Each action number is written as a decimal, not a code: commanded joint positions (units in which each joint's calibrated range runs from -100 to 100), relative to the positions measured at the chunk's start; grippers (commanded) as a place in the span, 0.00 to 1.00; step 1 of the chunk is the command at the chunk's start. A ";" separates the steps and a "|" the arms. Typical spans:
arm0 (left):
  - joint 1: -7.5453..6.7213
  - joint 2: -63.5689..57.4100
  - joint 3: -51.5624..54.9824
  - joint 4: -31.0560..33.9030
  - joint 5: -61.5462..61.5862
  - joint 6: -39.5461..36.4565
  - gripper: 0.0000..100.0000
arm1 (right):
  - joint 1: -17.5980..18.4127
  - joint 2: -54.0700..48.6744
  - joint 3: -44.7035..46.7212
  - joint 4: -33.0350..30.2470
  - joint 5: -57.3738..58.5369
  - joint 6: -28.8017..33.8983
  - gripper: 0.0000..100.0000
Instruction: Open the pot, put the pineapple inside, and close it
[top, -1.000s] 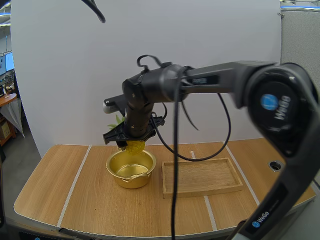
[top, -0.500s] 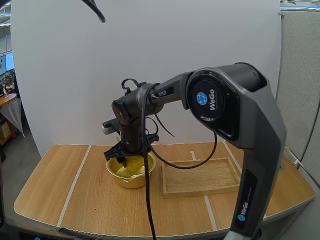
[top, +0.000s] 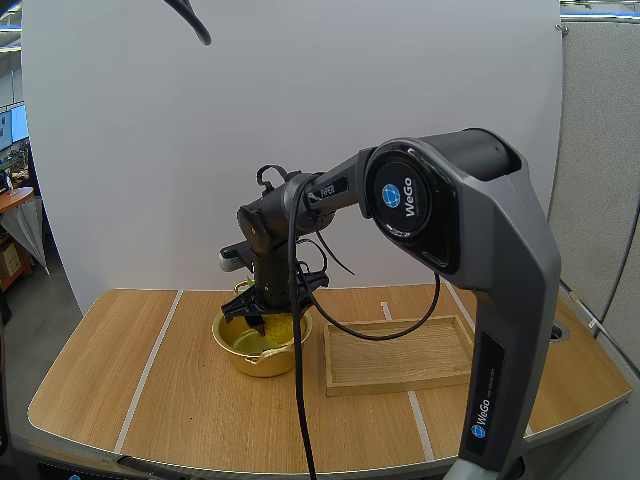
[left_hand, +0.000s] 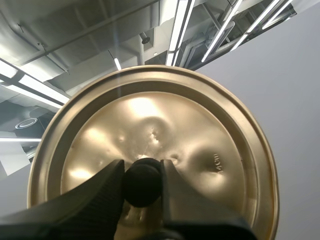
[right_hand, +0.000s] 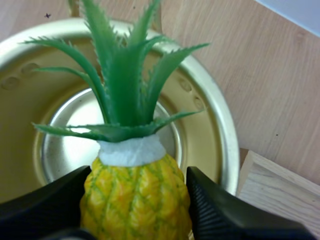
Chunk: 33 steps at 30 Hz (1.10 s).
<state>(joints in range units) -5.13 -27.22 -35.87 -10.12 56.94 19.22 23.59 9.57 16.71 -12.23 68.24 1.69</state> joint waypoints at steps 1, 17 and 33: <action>-0.22 -0.25 -0.30 0.07 -1.97 -0.66 0.00 | -0.22 0.95 -0.50 0.53 -0.37 -0.52 0.00; -0.22 -0.25 -0.30 0.07 -1.97 -0.66 0.00 | -0.22 2.96 -0.91 4.71 -0.35 -4.79 0.54; -0.22 -0.25 -0.30 0.07 -1.97 -0.66 0.00 | -0.22 -3.13 -0.91 5.10 1.64 -4.70 1.00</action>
<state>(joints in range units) -5.13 -27.22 -35.87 -10.12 56.94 19.22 23.59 9.48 16.11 -7.20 68.27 -2.48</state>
